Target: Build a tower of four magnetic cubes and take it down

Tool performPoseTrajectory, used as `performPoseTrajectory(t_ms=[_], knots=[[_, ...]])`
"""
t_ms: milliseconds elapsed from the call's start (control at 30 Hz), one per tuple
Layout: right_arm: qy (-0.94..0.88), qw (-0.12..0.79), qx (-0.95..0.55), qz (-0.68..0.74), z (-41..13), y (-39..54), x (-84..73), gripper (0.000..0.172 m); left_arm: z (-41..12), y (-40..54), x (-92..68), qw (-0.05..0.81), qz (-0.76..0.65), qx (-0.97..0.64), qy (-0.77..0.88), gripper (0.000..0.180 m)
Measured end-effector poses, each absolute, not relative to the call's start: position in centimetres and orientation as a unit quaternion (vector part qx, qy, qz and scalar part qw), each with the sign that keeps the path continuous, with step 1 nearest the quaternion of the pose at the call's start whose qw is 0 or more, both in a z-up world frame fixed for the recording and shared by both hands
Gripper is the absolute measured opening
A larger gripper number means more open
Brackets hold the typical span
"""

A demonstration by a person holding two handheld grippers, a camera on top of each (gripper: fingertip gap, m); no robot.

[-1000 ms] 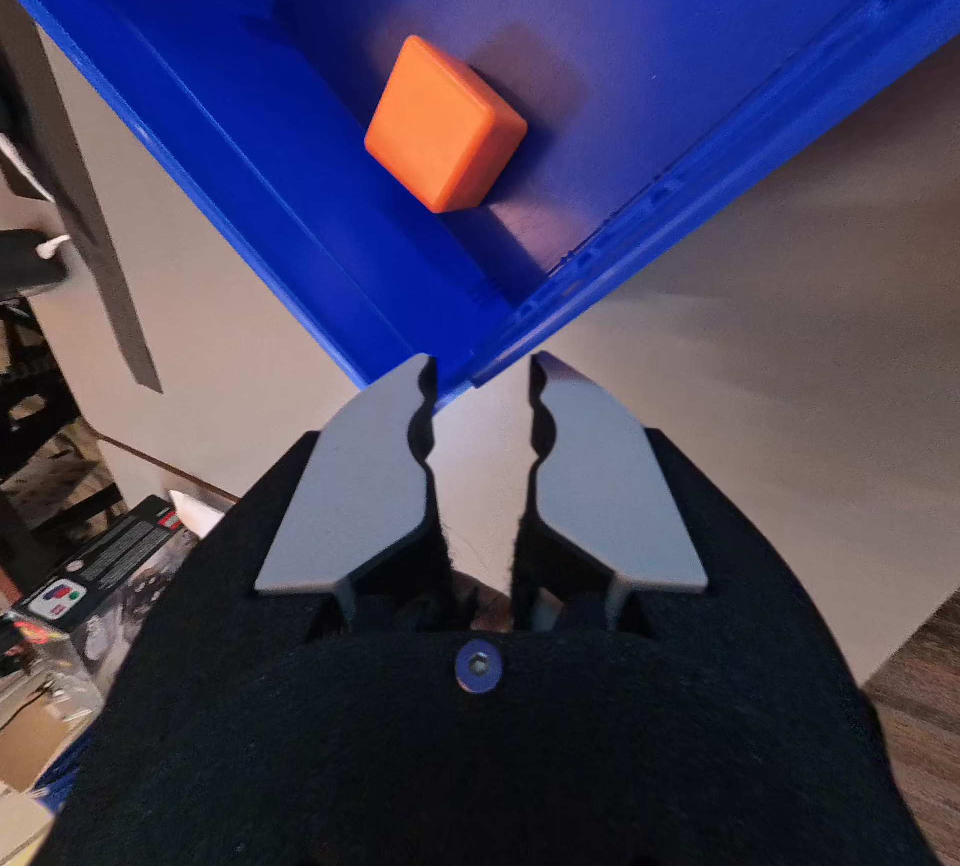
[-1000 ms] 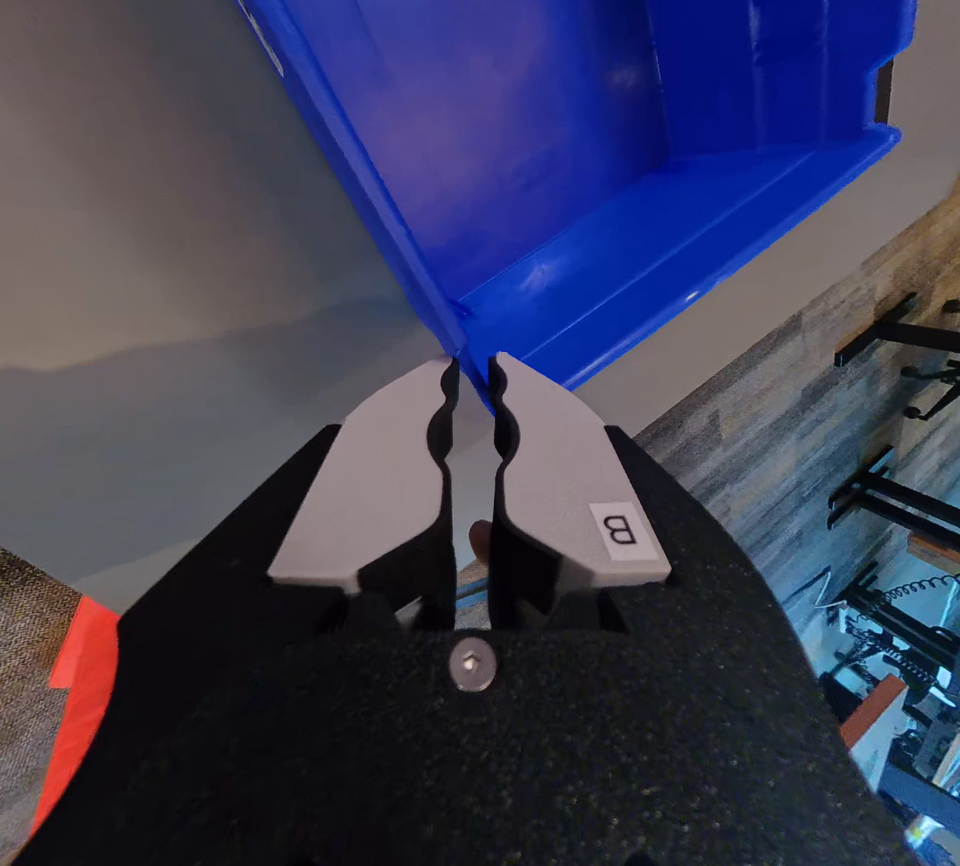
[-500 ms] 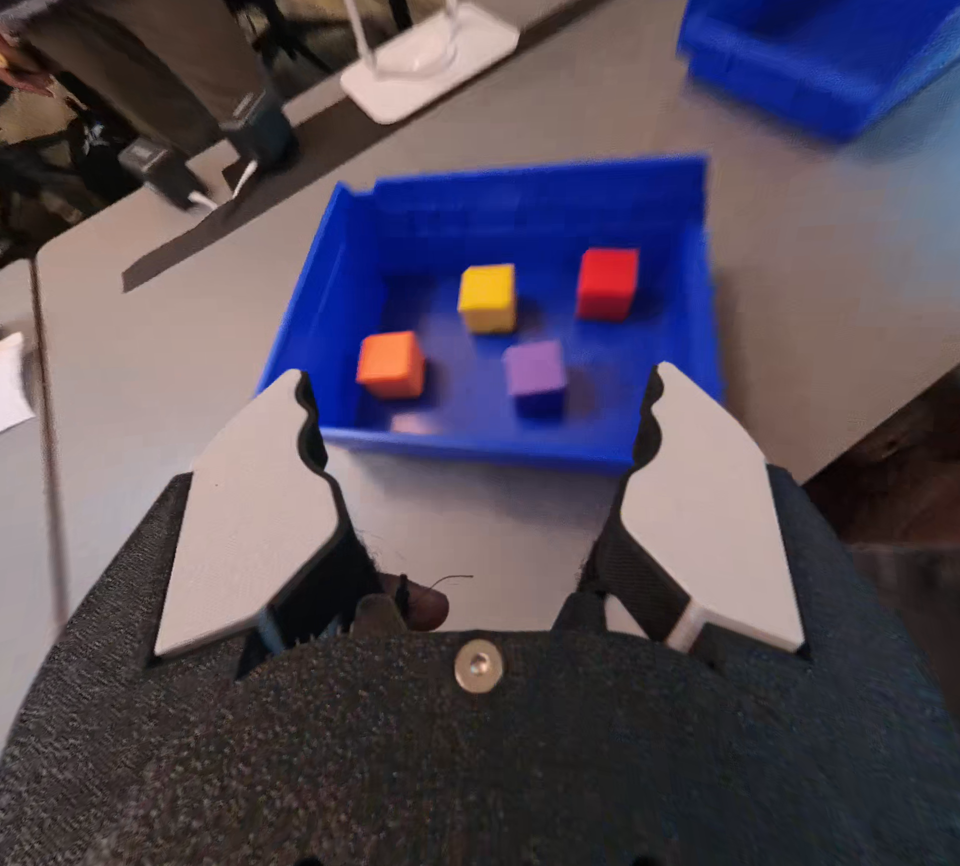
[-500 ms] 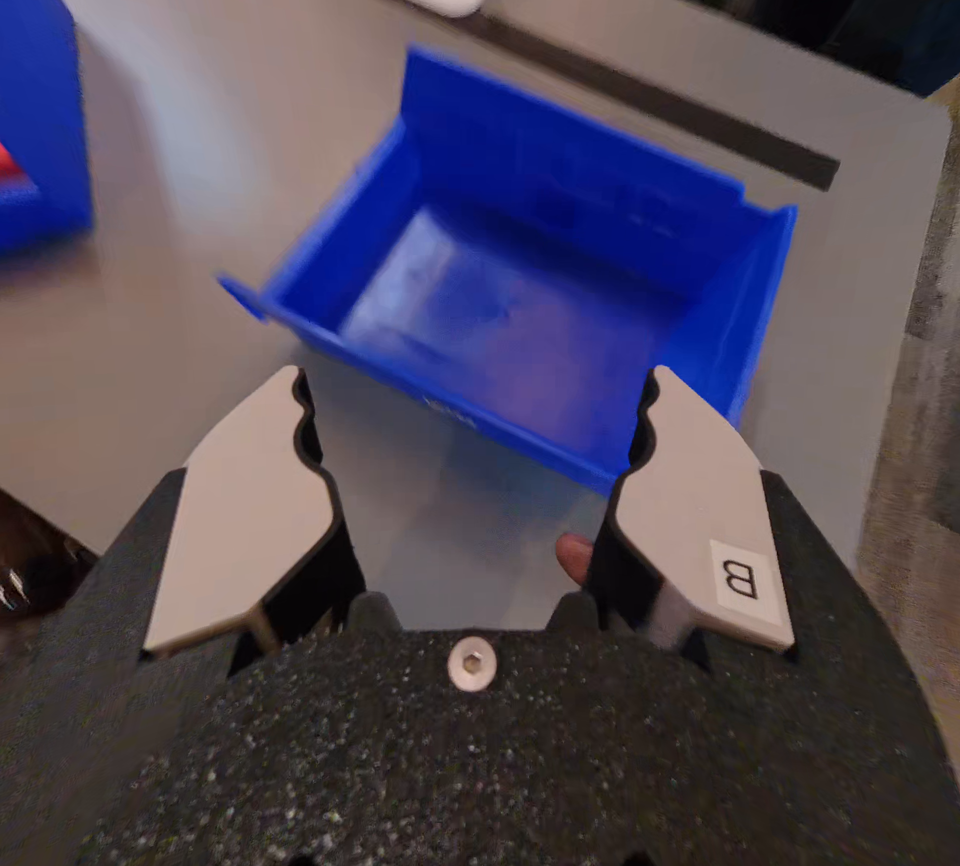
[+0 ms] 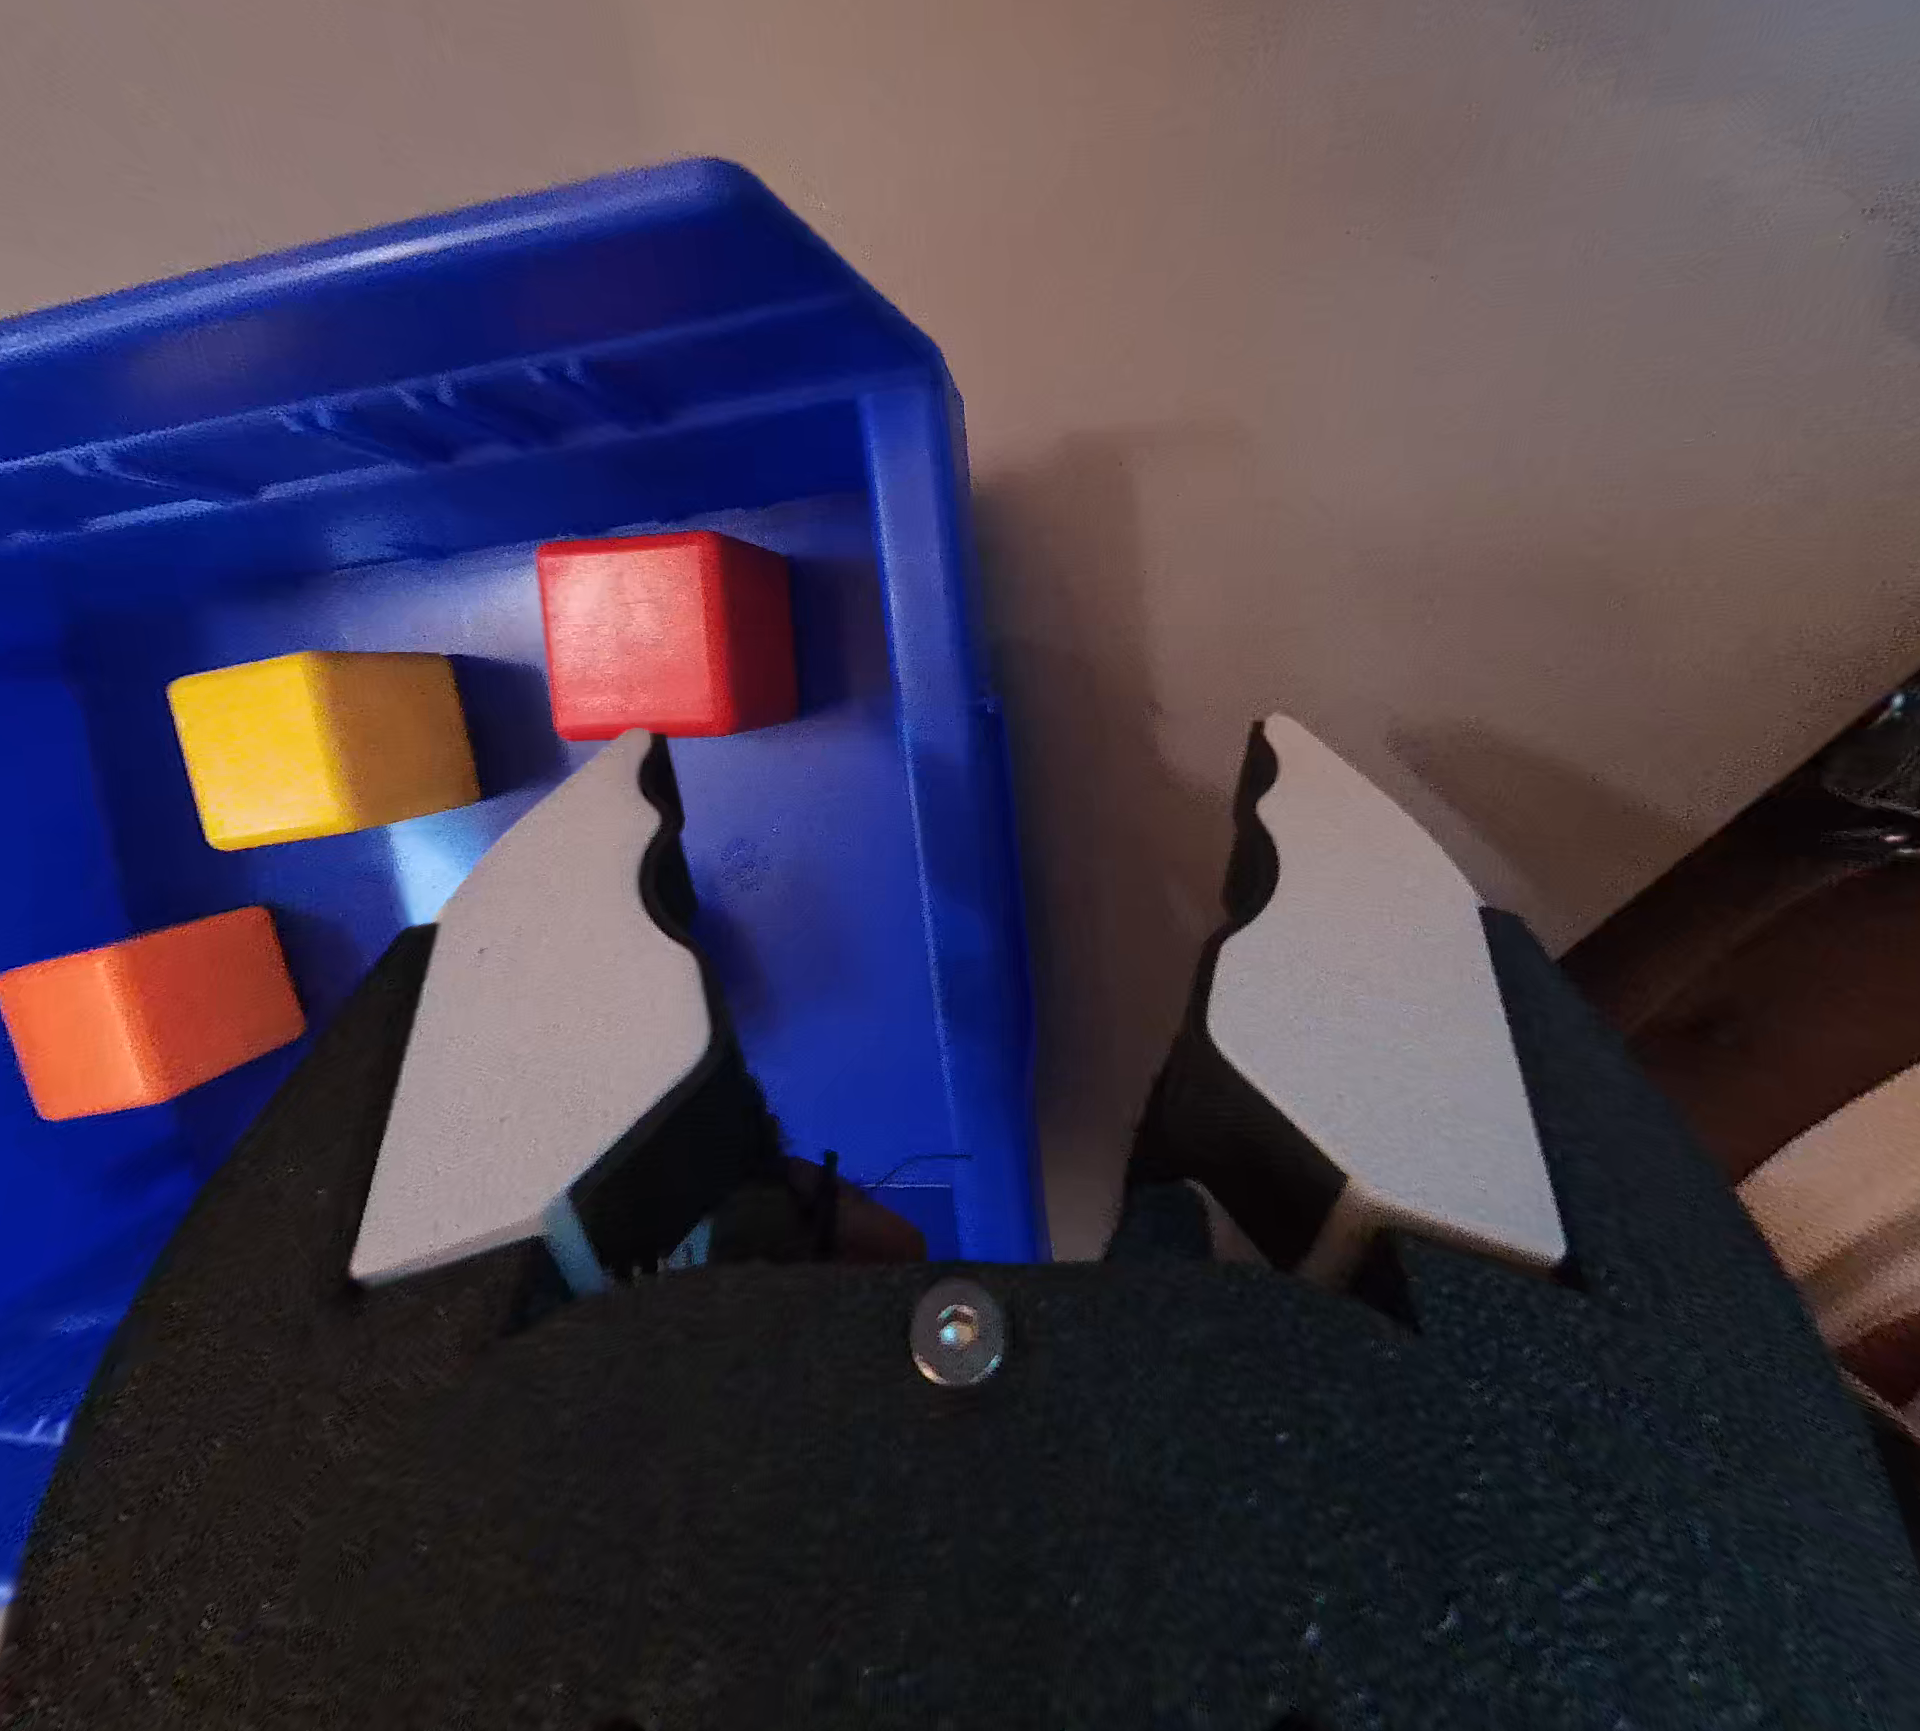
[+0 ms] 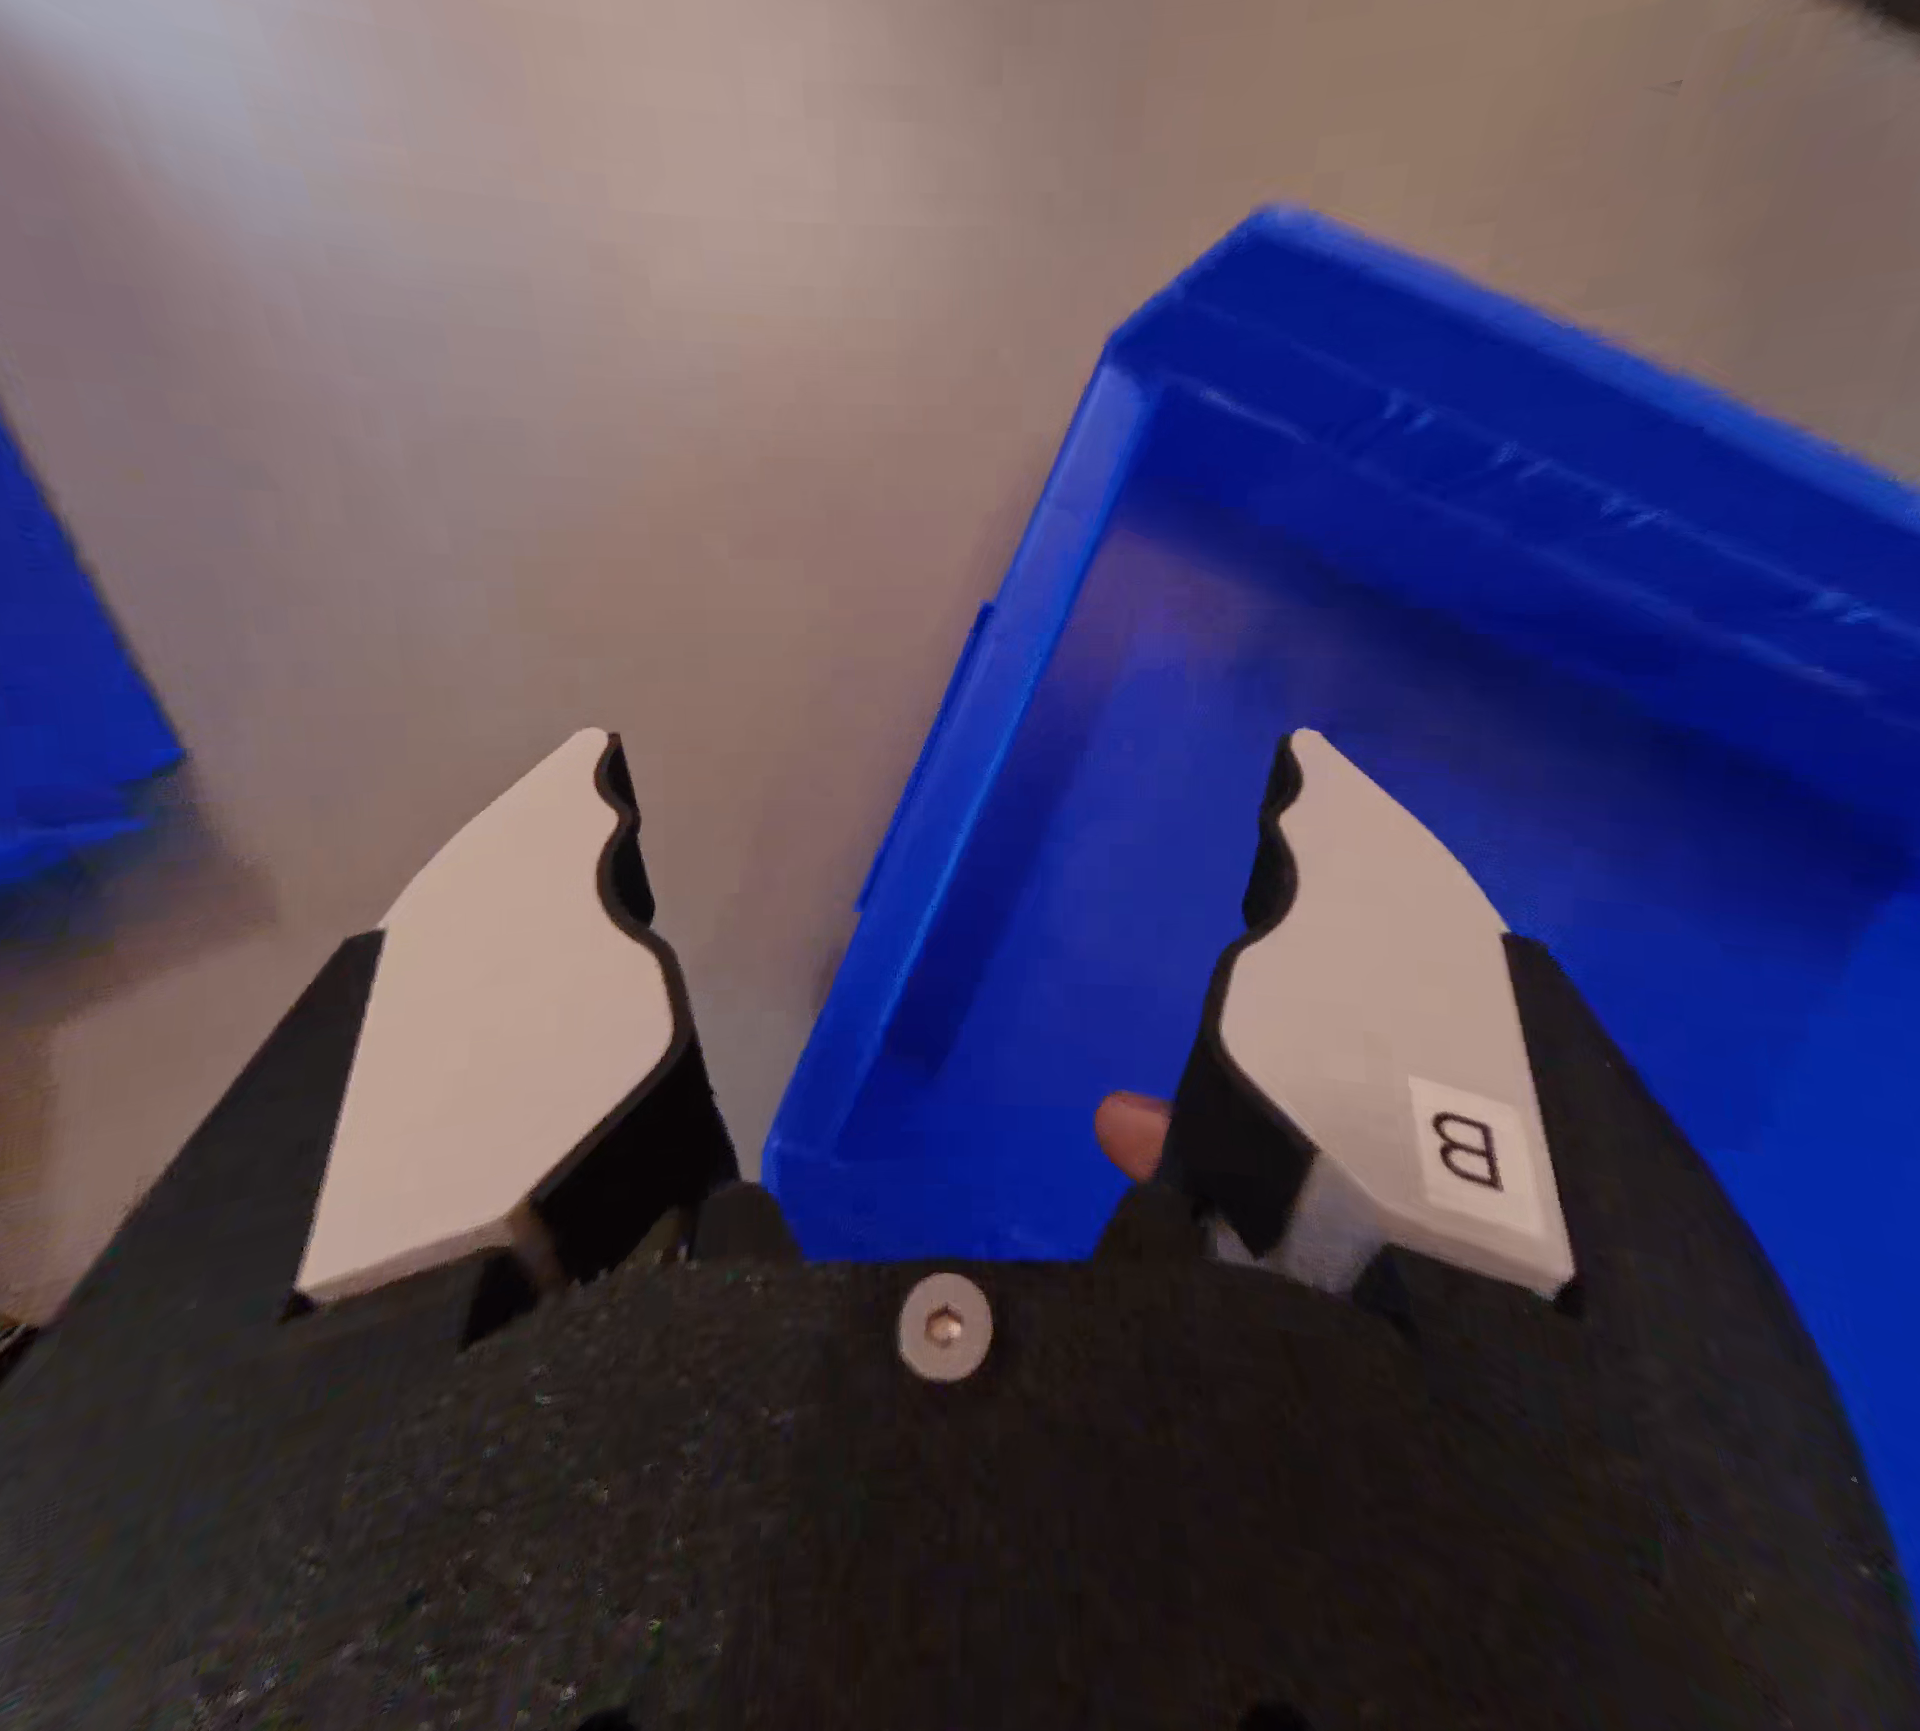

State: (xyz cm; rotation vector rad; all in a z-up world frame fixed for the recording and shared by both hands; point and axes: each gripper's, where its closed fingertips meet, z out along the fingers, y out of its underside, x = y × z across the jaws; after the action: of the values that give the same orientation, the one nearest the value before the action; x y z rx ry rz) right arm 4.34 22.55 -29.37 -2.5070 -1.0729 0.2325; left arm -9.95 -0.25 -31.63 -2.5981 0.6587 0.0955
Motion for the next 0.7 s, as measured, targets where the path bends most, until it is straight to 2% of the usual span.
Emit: performPoseTrajectory(t_ms=[167, 400, 533, 600, 667, 700], knots=[[-0.374, 0.123, -0.918, 0.043, -34.1, 22.9, 4.7, 0.090, -32.5, 0.5, -10.0, 0.202, 0.039, -0.948, 0.243, 0.084], [-0.387, 0.085, -0.918, -0.002, -35.5, 22.5, 5.3, 0.071, -34.8, 0.1, -10.6, 0.147, 0.053, -0.956, 0.250, 0.074], [-0.394, 0.069, -0.916, -0.020, -36.0, 22.2, 6.0, 0.059, -36.2, -0.6, -10.9, 0.114, 0.060, -0.957, 0.261, 0.056], [-0.399, 0.057, -0.915, -0.029, -36.3, 22.0, 6.3, 0.053, -36.7, -0.9, -10.9, 0.105, 0.059, -0.955, 0.270, 0.041], [-0.416, 0.048, -0.908, -0.018, -36.6, 21.4, 6.0, 0.042, -36.5, -0.8, -11.4, 0.111, 0.073, -0.952, 0.274, 0.027], [-0.426, 0.048, -0.903, -0.019, -36.6, 21.3, 5.9, 0.033, -36.5, -0.9, -11.4, 0.112, 0.067, -0.951, 0.279, 0.027]])
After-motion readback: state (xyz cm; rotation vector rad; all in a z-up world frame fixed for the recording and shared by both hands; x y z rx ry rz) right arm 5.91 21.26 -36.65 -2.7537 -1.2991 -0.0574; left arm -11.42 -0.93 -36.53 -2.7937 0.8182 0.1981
